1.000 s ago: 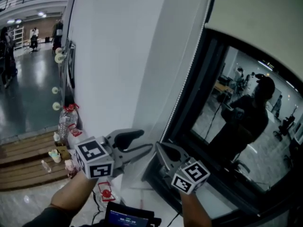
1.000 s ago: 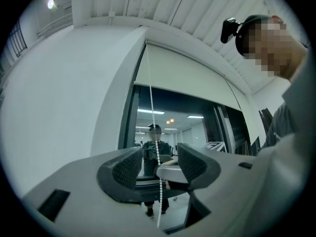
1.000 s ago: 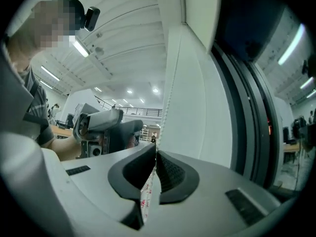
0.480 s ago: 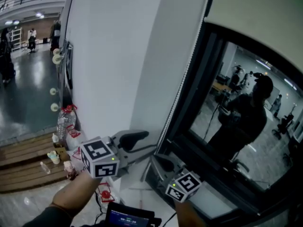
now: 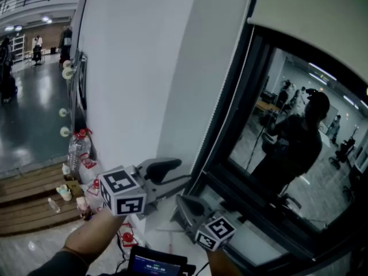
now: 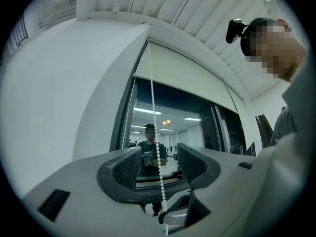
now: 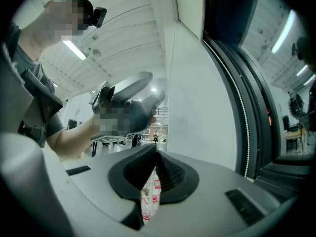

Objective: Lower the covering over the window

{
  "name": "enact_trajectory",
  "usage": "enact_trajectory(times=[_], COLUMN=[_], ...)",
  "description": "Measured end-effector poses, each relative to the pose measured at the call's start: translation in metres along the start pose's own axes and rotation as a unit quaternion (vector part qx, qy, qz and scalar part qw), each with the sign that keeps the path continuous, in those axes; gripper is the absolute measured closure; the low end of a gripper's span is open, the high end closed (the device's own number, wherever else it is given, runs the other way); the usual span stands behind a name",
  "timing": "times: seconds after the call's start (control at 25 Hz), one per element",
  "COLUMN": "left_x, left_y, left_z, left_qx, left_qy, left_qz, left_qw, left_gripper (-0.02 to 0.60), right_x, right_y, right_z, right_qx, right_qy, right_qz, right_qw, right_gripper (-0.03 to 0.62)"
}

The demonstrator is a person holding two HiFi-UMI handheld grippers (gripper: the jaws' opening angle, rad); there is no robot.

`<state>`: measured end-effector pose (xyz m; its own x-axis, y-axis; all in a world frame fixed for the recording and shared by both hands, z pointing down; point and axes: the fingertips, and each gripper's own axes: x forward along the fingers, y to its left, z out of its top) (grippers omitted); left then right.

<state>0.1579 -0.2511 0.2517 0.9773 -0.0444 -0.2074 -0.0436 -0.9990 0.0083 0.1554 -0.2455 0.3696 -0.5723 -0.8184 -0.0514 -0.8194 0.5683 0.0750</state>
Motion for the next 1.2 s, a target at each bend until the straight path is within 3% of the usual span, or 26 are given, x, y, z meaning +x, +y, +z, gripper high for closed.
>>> enact_trajectory(times=[0.52,0.96,1.04,1.2], left_x=[0.008,0.014,0.014,0.013], left_y=[-0.003,0.0,0.002,0.001], left_z=[-0.011,0.0,0.001,0.003], left_qx=[0.003,0.003,0.001,0.005], left_qy=[0.019,0.002,-0.002,-0.001], left_qz=[-0.005,0.003,0.005,0.003], left_qw=[0.9998,1.0,1.0,1.0], left_gripper=[0.371,0.373,0.423,0.428], right_x=[-0.001,-0.003,-0.003,-0.005], right_y=[0.012,0.02,0.021,0.022], right_z=[-0.022,-0.06,-0.068,-0.083], right_qx=[-0.006,0.026,0.024,0.021], right_qy=[0.008,0.031,0.04,0.057], right_qz=[0.0,-0.003,-0.004,-0.008], right_qw=[1.0,0.999,0.999,0.998], right_gripper=[0.606,0.606,0.606,0.607])
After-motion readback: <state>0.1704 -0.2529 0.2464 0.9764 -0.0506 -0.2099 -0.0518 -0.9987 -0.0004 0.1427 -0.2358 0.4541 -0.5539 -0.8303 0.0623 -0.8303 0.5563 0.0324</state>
